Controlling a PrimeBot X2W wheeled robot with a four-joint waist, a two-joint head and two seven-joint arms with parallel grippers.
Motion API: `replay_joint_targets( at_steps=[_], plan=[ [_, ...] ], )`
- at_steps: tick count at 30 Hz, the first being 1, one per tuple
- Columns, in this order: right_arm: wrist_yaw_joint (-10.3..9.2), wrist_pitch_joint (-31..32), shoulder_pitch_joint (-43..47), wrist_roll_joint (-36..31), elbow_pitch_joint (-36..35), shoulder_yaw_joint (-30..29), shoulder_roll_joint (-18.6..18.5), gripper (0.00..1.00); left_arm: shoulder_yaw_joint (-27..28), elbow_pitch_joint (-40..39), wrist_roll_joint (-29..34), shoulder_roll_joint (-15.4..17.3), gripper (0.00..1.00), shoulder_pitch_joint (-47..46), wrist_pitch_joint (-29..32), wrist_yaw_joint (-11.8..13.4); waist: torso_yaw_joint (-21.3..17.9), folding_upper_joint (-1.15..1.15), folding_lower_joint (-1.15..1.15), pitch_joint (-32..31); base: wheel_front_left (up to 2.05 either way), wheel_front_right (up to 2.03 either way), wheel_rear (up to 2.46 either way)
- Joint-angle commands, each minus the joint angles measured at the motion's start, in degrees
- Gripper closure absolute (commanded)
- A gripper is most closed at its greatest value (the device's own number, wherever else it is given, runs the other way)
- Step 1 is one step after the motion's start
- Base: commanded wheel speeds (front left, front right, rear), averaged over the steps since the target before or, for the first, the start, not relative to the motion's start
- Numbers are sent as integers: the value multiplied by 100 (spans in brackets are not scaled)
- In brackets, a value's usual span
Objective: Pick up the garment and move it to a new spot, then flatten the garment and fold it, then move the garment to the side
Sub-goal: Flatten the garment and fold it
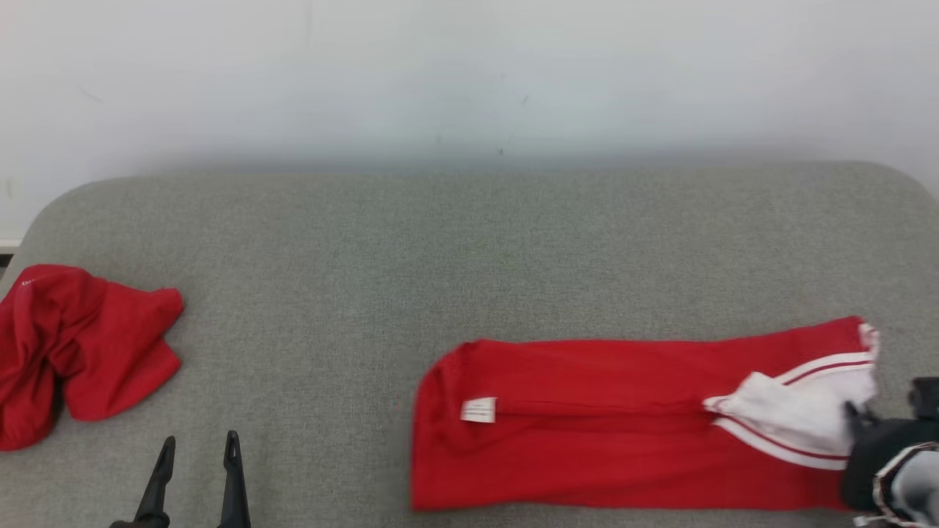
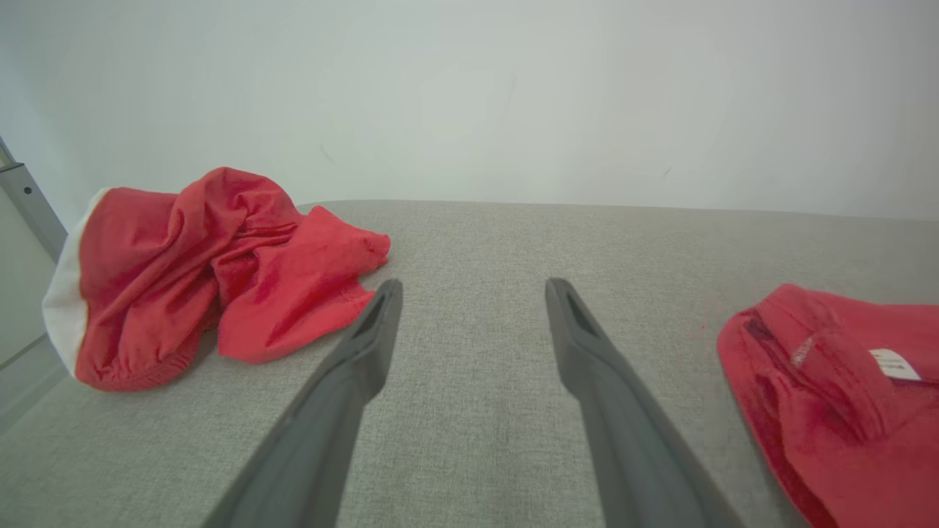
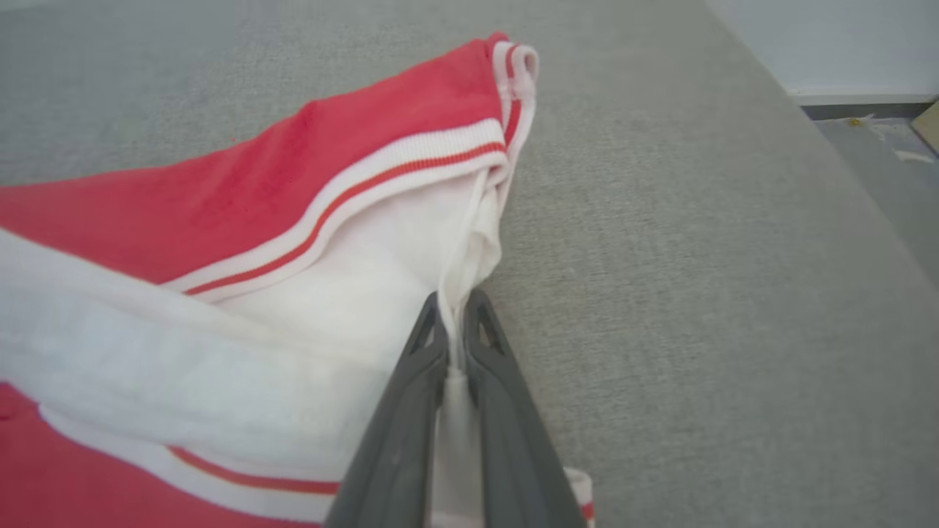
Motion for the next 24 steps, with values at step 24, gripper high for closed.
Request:
replay_joint_targets(
  at_steps=[24],
  plan=[
    [-19, 473, 359, 396, -2987, 835, 306, 100, 90, -59, -27, -113, 0, 203, -17, 13, -509, 0, 0, -204, 0, 0, 0]
  ],
)
